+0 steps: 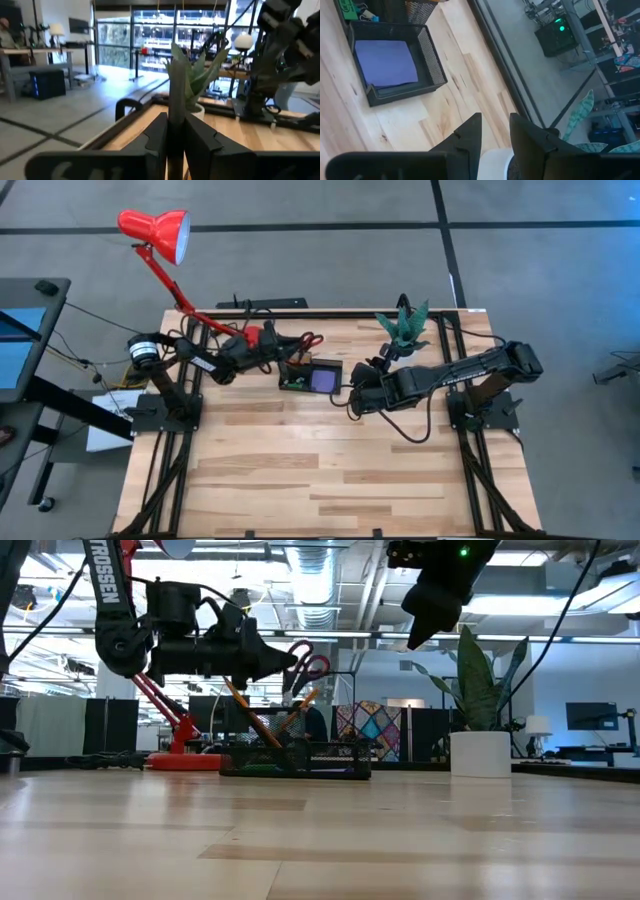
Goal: Pick and place office supplies into organizer
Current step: Put the black scissors into the black desk organizer, then return to Home Position
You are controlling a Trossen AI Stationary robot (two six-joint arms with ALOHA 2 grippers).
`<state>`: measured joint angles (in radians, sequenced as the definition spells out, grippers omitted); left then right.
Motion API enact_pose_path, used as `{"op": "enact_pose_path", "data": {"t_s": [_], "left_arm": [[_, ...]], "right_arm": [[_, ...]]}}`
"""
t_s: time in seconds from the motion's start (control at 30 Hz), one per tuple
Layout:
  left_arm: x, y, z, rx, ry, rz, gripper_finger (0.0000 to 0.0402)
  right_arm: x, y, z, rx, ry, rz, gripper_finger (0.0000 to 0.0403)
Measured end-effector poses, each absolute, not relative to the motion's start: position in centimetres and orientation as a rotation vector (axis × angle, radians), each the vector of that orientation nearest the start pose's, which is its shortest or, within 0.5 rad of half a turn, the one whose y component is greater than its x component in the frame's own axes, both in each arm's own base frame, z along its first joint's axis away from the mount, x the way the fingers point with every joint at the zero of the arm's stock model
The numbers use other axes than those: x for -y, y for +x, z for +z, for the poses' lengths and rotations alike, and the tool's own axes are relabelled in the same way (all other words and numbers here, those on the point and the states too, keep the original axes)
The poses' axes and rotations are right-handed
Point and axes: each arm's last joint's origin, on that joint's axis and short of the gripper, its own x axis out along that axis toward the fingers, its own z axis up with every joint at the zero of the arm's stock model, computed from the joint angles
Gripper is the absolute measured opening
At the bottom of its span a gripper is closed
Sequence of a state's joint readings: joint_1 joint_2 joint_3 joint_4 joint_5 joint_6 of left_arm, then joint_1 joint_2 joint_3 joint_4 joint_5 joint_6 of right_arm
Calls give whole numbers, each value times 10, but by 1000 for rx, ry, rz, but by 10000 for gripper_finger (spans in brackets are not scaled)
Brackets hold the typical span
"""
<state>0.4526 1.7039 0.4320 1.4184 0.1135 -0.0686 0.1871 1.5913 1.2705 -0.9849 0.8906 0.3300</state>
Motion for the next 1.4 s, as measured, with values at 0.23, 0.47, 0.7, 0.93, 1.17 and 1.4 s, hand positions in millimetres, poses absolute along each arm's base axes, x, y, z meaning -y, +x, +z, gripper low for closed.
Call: {"op": "enact_pose_path", "data": {"t_s": [0.23, 0.47, 0.7, 0.93, 1.17, 1.4], "left_arm": [[-119, 255, 154, 73, -78, 329, 41], [-116, 256, 147, -10, -95, 322, 47], [-116, 256, 149, 9, -66, 318, 99], [-116, 256, 153, 42, -62, 334, 167], [-113, 246, 193, 255, -91, 366, 190], [-95, 211, 263, 488, 24, 311, 191]], "right_arm": [[-34, 299, 264, -1003, -390, -765, 93], [-34, 300, 265, -992, -382, -765, 93], [-34, 301, 265, -987, -379, -765, 93], [-34, 301, 265, -987, -380, -766, 93], [-35, 301, 265, -991, -376, -757, 93], [-34, 299, 268, -973, -387, -782, 93]]}}
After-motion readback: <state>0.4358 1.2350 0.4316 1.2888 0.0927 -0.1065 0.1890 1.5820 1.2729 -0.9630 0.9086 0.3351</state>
